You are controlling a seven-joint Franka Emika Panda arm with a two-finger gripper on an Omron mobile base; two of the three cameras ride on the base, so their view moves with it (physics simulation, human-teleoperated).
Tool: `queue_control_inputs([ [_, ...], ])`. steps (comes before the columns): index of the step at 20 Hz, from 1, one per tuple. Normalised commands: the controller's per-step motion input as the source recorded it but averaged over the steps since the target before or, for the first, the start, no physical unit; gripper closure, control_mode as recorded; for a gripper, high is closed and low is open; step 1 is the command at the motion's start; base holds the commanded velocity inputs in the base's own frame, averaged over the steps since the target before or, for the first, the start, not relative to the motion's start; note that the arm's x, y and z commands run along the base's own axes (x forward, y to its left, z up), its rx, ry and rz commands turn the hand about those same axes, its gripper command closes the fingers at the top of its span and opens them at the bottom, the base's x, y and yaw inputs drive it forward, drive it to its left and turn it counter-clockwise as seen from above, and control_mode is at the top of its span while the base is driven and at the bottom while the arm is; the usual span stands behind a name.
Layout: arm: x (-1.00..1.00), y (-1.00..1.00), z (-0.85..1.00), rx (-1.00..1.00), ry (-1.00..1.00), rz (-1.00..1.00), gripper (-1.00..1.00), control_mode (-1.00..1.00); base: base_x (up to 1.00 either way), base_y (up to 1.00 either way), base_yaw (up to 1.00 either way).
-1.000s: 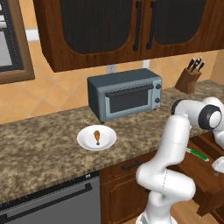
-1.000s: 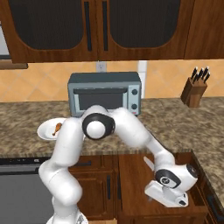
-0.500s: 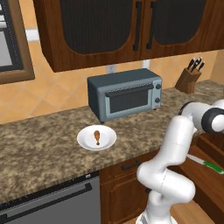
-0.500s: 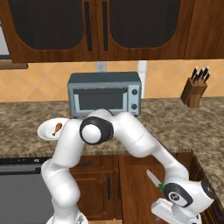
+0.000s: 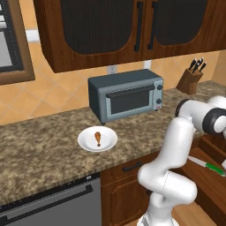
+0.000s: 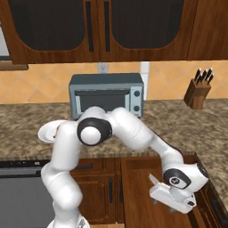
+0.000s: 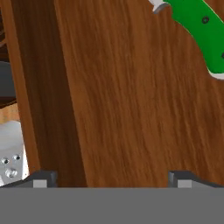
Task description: Pick up the knife from the drawer and place it on the cutting board. Then place the meat from the plate to the cutting board.
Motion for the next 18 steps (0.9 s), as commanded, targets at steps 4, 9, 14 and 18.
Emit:
queue_control_inputs([
  [4,0.41,0.24,-0.08,-0.14,0.0,0.07,-1.0,-1.0,0.0,0.0,0.0],
  [9,0.21,0.0,-0.27,-0.16,-0.08,0.09,-1.0,-1.0,0.0,0.0,0.0],
  [14,0.4,0.0,-0.12,-0.13,0.0,0.06,-1.0,-1.0,0.0,0.0,0.0],
  [18,0.39,-0.06,0.02,-0.02,0.0,0.02,-1.0,-1.0,0.0,0.0,0.0],
])
